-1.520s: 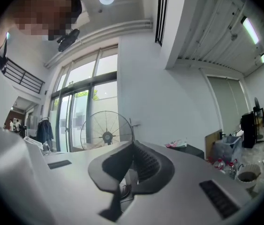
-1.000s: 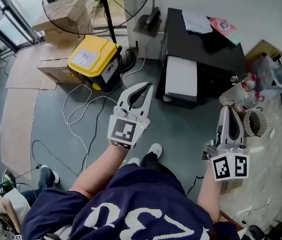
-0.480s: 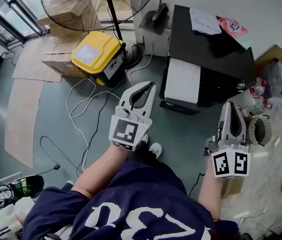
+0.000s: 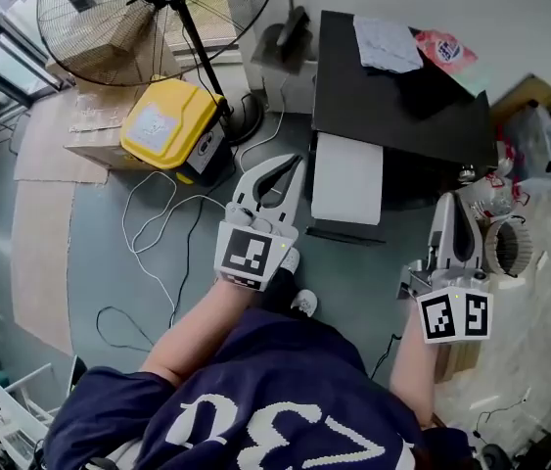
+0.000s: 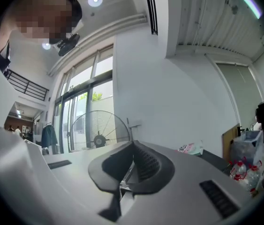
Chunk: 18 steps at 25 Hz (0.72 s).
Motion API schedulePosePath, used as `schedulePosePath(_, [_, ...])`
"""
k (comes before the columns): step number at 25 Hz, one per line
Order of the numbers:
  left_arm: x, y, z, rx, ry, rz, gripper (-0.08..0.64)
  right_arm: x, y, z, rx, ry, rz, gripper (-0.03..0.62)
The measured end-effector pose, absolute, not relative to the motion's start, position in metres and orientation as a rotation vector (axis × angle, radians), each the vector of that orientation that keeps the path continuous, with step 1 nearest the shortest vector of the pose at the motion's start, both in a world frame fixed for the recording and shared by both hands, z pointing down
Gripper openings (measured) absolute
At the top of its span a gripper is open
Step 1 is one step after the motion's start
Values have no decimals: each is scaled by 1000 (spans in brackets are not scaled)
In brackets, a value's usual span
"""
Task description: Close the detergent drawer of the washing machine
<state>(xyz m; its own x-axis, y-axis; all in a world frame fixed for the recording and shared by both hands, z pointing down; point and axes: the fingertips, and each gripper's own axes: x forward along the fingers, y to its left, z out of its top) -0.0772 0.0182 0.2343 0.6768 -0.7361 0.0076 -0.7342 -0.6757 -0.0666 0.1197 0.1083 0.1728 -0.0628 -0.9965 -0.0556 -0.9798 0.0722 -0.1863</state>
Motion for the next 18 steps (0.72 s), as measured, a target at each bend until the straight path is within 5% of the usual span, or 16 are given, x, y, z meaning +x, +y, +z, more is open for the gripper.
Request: schedulePosePath(18, [-49,-85,274,-2888,1069,-85,23,159,12,237,-2098,2203,-314,15])
